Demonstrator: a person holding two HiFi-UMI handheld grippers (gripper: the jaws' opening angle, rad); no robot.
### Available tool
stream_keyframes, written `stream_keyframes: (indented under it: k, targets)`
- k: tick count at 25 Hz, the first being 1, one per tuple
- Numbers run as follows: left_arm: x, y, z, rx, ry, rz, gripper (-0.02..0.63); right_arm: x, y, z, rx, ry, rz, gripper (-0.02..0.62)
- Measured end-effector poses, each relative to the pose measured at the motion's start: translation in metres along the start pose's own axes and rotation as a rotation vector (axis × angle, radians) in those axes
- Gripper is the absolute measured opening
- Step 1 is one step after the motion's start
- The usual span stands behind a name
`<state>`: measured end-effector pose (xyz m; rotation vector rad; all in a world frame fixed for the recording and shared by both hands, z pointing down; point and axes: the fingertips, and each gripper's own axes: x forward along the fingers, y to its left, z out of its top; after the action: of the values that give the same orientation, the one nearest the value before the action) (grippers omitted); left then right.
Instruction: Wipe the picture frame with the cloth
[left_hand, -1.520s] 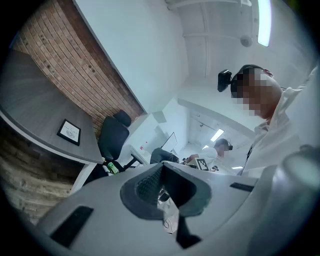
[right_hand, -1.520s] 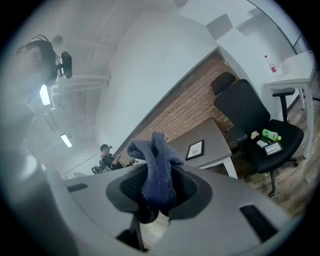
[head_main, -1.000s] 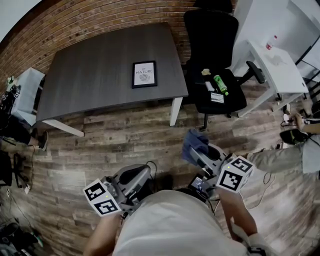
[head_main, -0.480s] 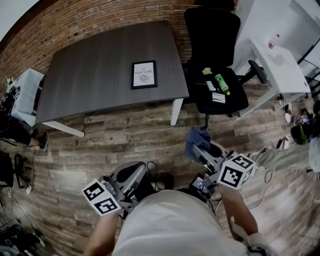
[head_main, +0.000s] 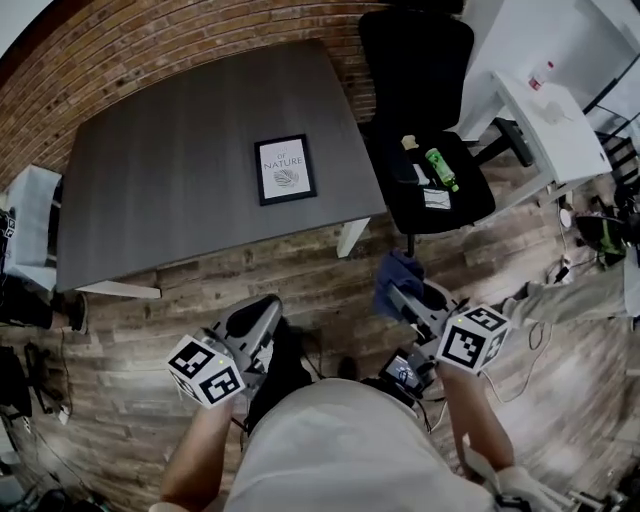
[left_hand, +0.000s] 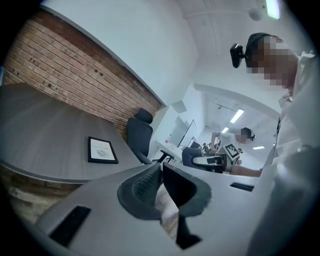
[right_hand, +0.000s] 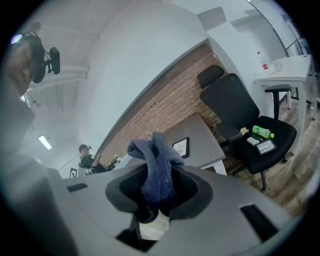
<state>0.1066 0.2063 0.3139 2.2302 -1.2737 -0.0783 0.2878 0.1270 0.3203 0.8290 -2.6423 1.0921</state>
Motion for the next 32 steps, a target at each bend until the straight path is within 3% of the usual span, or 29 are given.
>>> stream_keyframes:
  k: [6, 11, 14, 18, 24, 32]
  targets:
    - [0.035, 0.102, 0.028, 0.078, 0.125, -0.013, 0.009, 0.074, -0.006, 0.019, 0.014, 0.021, -0.102, 0.117]
    - [0.064, 0.174, 0.029, 0.133, 0.224, -0.003, 0.02, 0.132, -0.013, 0.028, 0.017, 0.043, -0.179, 0.117]
    - [0.083, 0.203, 0.028, 0.159, 0.271, 0.009, 0.091, 0.16, -0.018, 0.038, 0.009, 0.056, -0.209, 0.117]
    - [0.104, 0.22, 0.024, 0.172, 0.319, -0.01, 0.092, 0.192, -0.027, 0.05, -0.014, 0.097, -0.235, 0.117]
    - [0.14, 0.234, 0.016, 0.206, 0.374, 0.0, 0.083, 0.24, -0.056, 0.074, -0.051, 0.187, -0.229, 0.117]
    - [0.188, 0.279, 0.012, 0.196, 0.424, 0.14, 0.015, 0.332, -0.09, 0.094, -0.105, 0.375, -0.121, 0.117]
